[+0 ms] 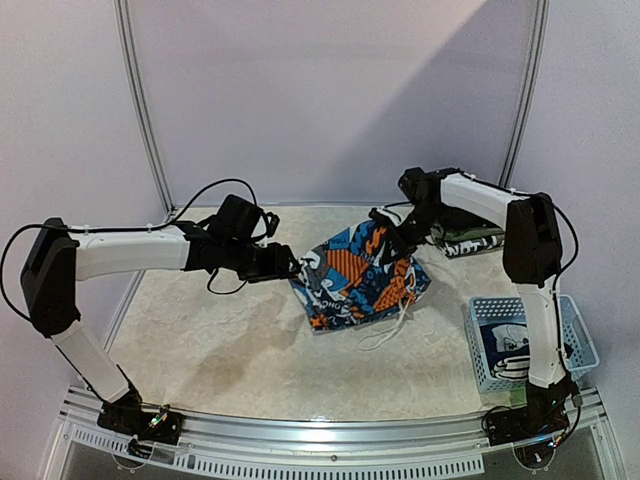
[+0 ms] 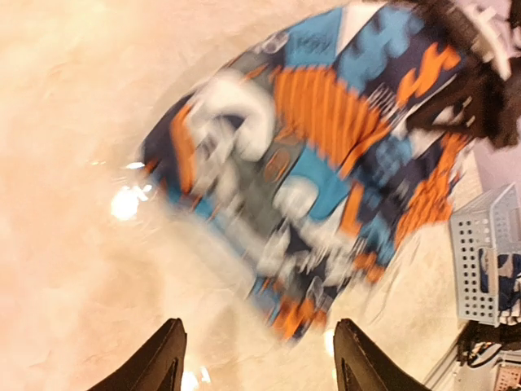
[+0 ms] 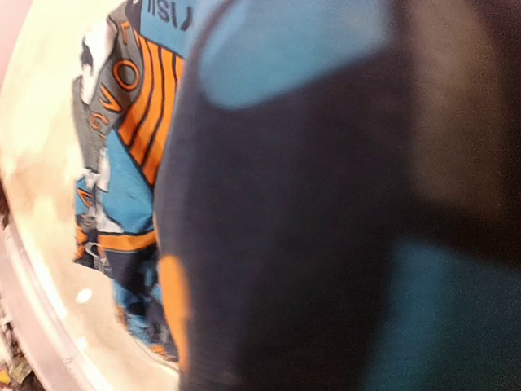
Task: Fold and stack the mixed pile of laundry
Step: Place the square-folded shorts at the corner of the board.
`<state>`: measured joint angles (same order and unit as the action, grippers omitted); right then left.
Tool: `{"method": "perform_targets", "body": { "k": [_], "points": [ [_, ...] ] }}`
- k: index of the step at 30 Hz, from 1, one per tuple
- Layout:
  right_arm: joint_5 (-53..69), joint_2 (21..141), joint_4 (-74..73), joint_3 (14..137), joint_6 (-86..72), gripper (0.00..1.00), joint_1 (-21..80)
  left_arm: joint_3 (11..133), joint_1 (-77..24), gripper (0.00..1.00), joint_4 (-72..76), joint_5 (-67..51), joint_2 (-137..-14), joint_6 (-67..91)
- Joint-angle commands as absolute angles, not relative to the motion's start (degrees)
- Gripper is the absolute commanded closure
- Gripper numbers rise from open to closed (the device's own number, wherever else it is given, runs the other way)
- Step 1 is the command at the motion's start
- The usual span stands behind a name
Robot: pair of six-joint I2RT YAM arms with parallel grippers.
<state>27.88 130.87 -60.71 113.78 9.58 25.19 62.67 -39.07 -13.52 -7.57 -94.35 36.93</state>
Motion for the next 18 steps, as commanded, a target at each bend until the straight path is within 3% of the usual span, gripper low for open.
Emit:
{"method": "perform_targets", "body": {
  "k": [1, 6, 18],
  "points": [
    [21.87, 129.35, -67.32, 122.33, 13.30, 1.00, 19.40, 61.29, -38.24, 0.37, -20.30, -3.73, -92.76, 33.90],
    [20.19, 133.91, -71.70, 135.56, 14.44, 1.00, 14.50, 59.17, -38.31, 0.37, -18.07, -4.81, -93.63, 35.37],
    [16.55, 138.13, -64.68, 149.42, 13.85, 1.00, 7.92, 60.09, -38.67, 0.37, -19.14, -6.54, -97.09, 35.70]
  ]
}}
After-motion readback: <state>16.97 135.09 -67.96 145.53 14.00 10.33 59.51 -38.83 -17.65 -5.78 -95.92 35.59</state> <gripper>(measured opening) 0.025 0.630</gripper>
